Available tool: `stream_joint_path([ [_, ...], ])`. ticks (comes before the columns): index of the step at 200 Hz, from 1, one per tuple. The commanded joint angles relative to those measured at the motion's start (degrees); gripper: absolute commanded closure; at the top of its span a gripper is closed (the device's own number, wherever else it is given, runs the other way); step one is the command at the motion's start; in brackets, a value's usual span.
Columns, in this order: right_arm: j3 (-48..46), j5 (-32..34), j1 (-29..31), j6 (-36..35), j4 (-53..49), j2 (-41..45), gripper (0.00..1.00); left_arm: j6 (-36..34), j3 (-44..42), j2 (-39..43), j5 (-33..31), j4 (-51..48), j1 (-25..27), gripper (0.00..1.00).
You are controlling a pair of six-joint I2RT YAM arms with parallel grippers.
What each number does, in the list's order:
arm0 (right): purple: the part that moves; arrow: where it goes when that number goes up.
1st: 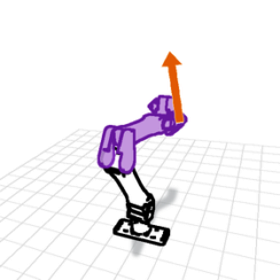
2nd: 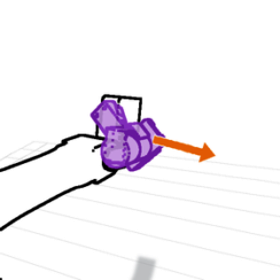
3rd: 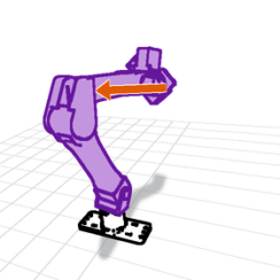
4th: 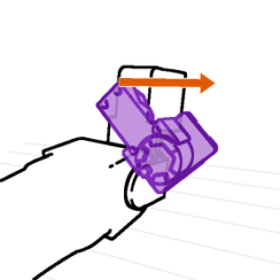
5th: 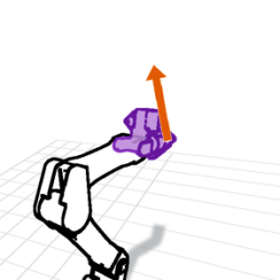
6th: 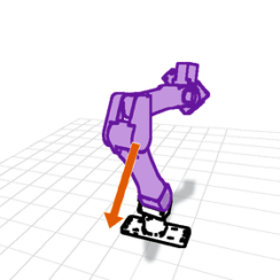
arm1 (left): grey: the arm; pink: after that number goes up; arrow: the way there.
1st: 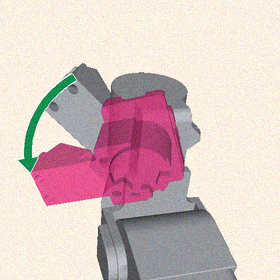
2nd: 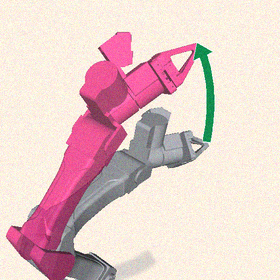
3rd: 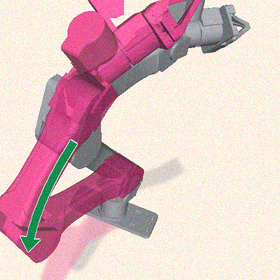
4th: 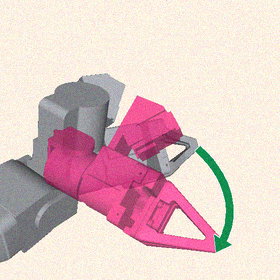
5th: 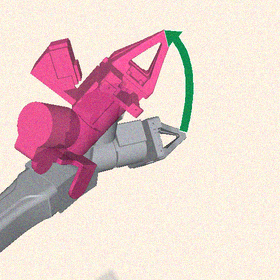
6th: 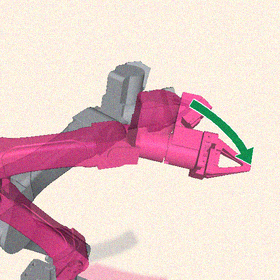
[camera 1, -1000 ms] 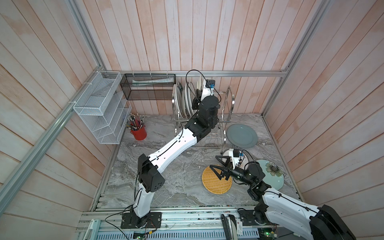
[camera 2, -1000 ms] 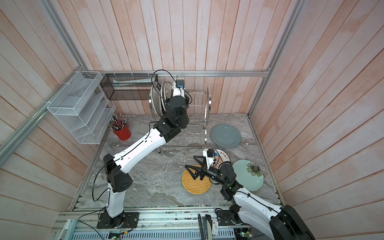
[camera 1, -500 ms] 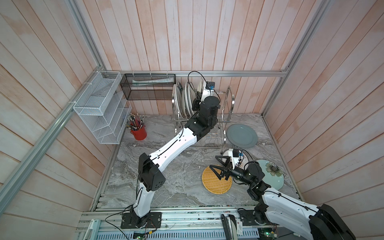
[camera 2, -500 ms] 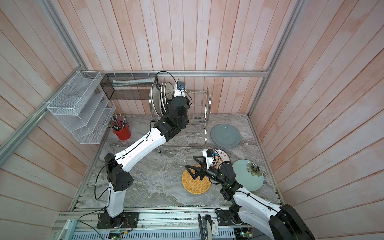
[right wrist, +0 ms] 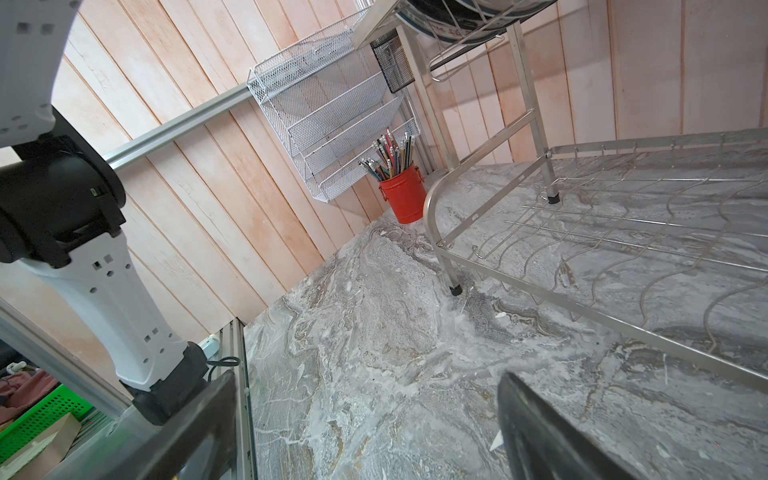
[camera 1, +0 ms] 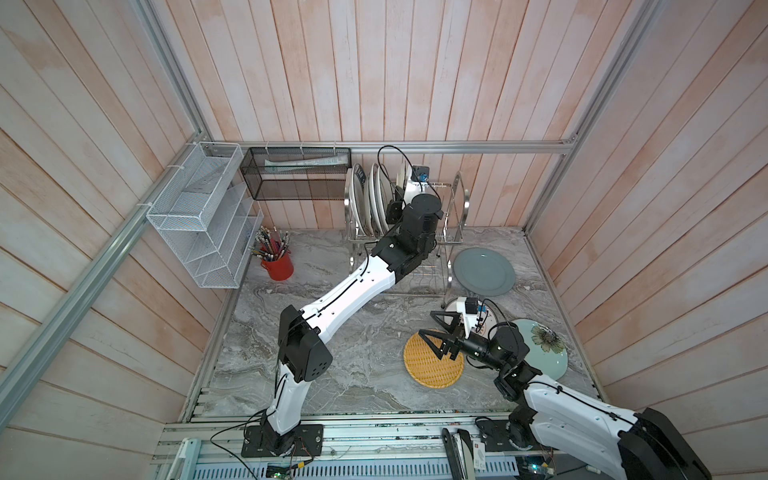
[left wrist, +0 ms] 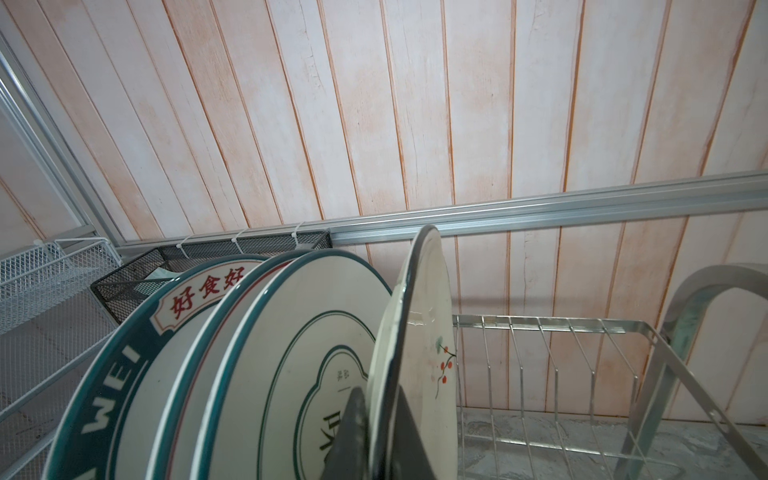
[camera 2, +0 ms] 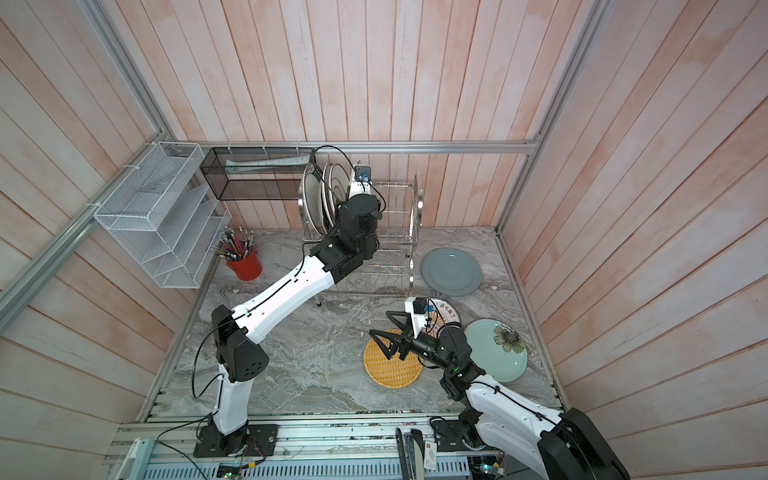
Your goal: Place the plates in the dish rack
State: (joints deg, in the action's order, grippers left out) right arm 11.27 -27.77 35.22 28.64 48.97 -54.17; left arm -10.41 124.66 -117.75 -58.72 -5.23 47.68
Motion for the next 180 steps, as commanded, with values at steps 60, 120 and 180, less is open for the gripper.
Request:
stream_joint_path([
  [60,1.5,0.0,0.5,-0.7,-0.6,0.3,0.02,11.2,-7.0,6.3,5.5,-3.8,-1.5,0.89],
  [120,1.5,0.1,0.6,-0.8,-0.7,0.2,0.02,13.2,-9.5,8.8,6.7,-4.8,-2.0,0.81],
  [180,1.6,0.3,0.6,-0.9,-0.7,0.2,0.02,13.4,-7.5,9.4,7.6,-6.4,-2.1,0.66],
])
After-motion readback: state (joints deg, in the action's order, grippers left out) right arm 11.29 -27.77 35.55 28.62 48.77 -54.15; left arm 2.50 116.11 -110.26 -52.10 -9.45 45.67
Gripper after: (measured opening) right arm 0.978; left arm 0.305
